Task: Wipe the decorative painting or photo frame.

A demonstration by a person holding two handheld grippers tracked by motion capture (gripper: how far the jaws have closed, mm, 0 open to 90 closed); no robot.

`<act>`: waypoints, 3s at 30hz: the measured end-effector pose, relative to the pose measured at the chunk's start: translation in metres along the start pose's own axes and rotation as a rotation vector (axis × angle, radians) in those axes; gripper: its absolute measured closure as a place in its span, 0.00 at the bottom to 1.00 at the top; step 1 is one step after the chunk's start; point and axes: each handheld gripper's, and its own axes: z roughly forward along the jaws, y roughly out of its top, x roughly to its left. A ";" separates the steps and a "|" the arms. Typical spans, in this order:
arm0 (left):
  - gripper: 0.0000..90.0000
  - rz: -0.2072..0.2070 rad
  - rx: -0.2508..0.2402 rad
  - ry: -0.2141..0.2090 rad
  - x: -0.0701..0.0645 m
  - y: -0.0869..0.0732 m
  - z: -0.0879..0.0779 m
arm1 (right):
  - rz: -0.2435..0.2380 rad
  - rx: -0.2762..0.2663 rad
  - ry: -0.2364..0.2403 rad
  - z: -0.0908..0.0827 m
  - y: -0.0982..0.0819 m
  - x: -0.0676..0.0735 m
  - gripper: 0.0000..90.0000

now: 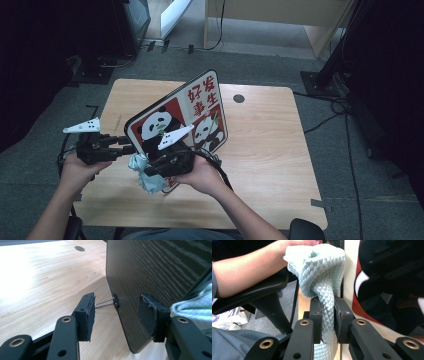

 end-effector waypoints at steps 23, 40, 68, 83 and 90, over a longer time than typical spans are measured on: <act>0.60 0.045 0.001 -0.067 -0.026 0.016 -0.024 | 0.022 0.012 -0.002 0.010 -0.028 -0.005 0.88; 0.59 0.059 0.011 -0.117 -0.037 0.019 -0.008 | 0.035 0.031 -0.010 0.016 -0.041 -0.010 0.88; 0.81 0.024 0.051 -0.120 -0.042 0.018 0.007 | 0.038 0.058 -0.002 0.024 -0.069 -0.017 0.88; 0.82 0.042 0.054 -0.095 -0.044 0.018 0.006 | 0.049 0.080 -0.001 0.026 -0.088 -0.024 0.88; 0.82 0.040 0.054 -0.100 -0.044 0.018 0.006 | 0.056 0.090 0.002 0.026 -0.095 -0.031 0.88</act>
